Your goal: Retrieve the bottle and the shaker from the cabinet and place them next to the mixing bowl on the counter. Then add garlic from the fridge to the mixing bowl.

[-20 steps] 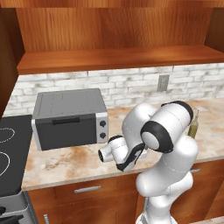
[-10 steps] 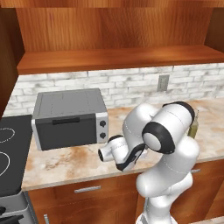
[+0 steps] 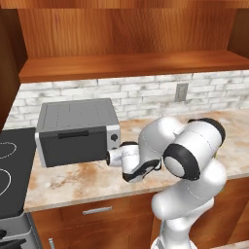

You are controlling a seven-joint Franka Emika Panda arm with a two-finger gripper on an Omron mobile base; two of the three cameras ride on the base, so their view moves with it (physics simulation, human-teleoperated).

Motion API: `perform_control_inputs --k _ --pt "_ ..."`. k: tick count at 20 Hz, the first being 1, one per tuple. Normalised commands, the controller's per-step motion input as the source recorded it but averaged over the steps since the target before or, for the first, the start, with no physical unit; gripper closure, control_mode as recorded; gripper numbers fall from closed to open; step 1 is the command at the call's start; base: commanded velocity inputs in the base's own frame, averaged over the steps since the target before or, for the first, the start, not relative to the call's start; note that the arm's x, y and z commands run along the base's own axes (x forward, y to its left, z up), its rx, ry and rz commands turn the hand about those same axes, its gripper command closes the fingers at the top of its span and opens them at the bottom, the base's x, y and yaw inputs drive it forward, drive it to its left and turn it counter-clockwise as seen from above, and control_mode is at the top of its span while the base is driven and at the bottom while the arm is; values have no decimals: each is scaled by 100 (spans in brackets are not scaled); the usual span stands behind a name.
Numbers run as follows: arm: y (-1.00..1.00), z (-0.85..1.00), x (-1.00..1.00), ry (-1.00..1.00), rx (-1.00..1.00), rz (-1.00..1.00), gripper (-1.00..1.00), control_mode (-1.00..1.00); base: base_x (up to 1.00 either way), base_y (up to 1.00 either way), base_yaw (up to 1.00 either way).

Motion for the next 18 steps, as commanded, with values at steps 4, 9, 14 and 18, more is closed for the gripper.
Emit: perform_control_inputs --k 4,9,14,18 --pt "0 44 -21 6 21 0 -100 -100 0 0 0" --pt "0 52 -24 0 24 0 -100 -100 0 0 0" --pt "-5 64 -18 0 36 0 -100 -100 0 0 0" --pt "-3 74 -9 1 37 0 -100 -100 0 0 0"
